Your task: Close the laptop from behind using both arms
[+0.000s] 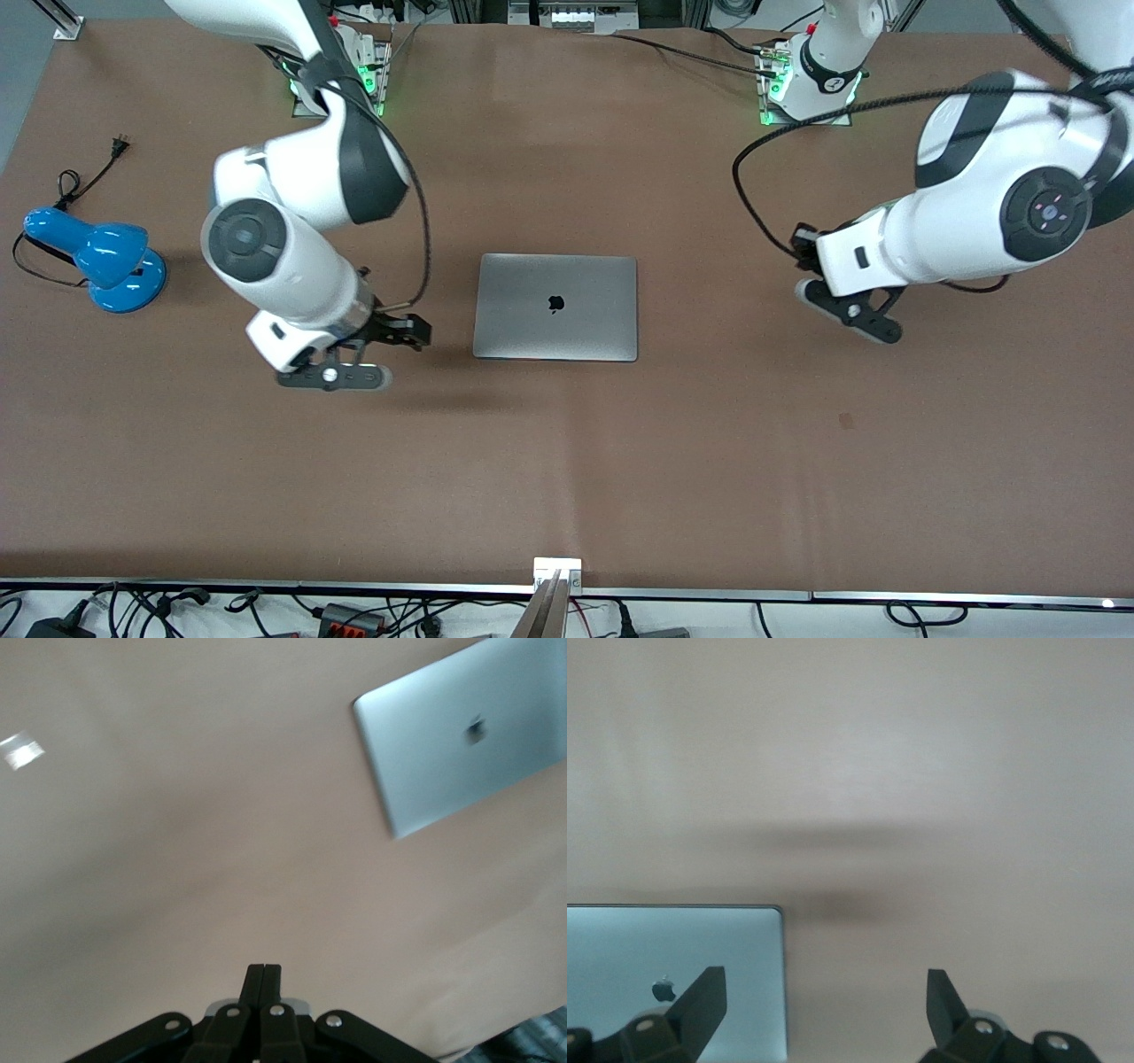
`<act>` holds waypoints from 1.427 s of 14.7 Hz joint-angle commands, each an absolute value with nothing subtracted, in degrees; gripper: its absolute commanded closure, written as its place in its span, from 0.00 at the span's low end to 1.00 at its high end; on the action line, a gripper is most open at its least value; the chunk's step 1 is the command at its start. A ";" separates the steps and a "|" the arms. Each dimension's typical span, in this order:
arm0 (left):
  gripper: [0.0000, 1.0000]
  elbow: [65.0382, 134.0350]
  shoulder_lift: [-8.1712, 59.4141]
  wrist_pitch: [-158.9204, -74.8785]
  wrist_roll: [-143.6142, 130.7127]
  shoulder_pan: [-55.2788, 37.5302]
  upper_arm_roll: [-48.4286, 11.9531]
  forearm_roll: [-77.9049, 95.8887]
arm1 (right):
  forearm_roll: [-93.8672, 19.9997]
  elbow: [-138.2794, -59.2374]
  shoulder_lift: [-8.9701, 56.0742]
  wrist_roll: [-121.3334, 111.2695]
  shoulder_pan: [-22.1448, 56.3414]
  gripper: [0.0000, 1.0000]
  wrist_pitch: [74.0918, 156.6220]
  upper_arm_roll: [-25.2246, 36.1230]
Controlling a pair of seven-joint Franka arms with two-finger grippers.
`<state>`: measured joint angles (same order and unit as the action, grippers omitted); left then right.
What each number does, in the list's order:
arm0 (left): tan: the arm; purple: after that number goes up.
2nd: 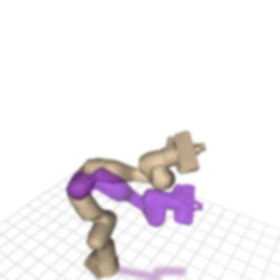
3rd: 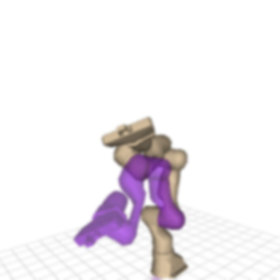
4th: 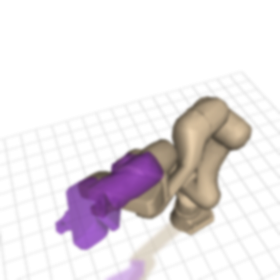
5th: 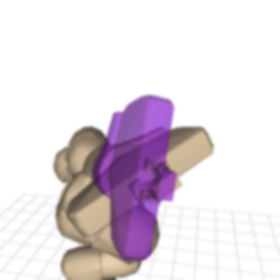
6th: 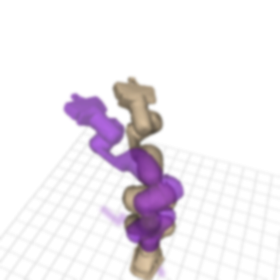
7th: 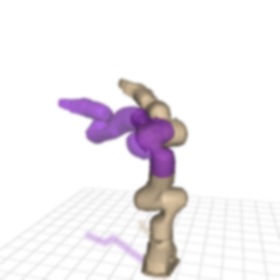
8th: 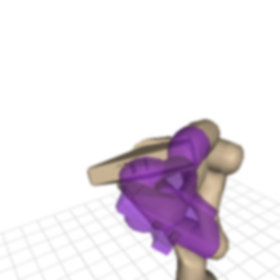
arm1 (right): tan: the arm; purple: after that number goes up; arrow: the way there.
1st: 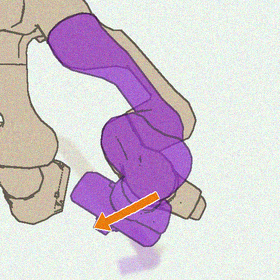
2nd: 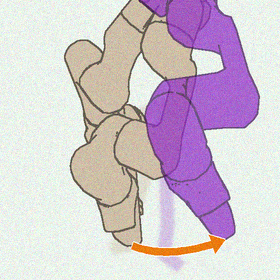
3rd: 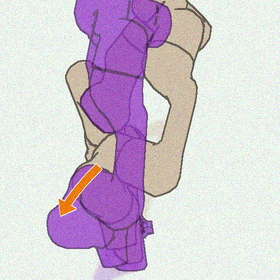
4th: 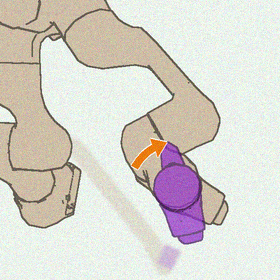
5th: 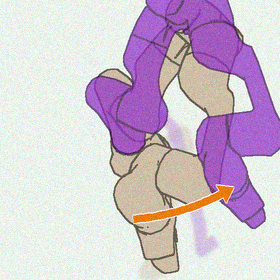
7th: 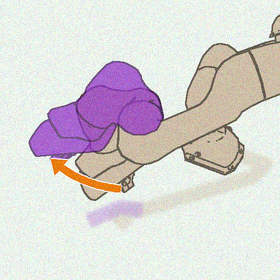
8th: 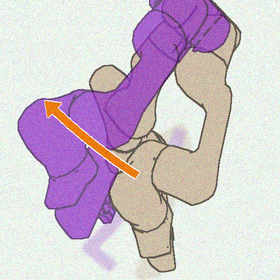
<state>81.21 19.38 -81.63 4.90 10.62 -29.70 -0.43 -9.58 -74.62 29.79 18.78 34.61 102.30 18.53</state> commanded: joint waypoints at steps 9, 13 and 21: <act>0.00 72.95 19.69 -67.85 2.90 10.81 -29.62 -8.35 | -9.58 -75.50 22.85 11.16 27.78 0.00 99.05 25.57; 0.00 70.75 18.99 -70.82 2.11 10.90 -28.05 -7.65 | -9.32 -75.59 19.52 9.07 16.40 0.00 99.14 17.62; 0.00 87.59 6.01 -86.20 -2.81 -3.25 -1.50 0.53 | -3.44 -78.74 14.95 -2.63 -0.78 0.00 98.88 3.52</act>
<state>76.99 14.27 -81.13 -1.21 -0.39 -4.47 -0.34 -6.25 -75.69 17.82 -1.27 1.11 99.09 6.47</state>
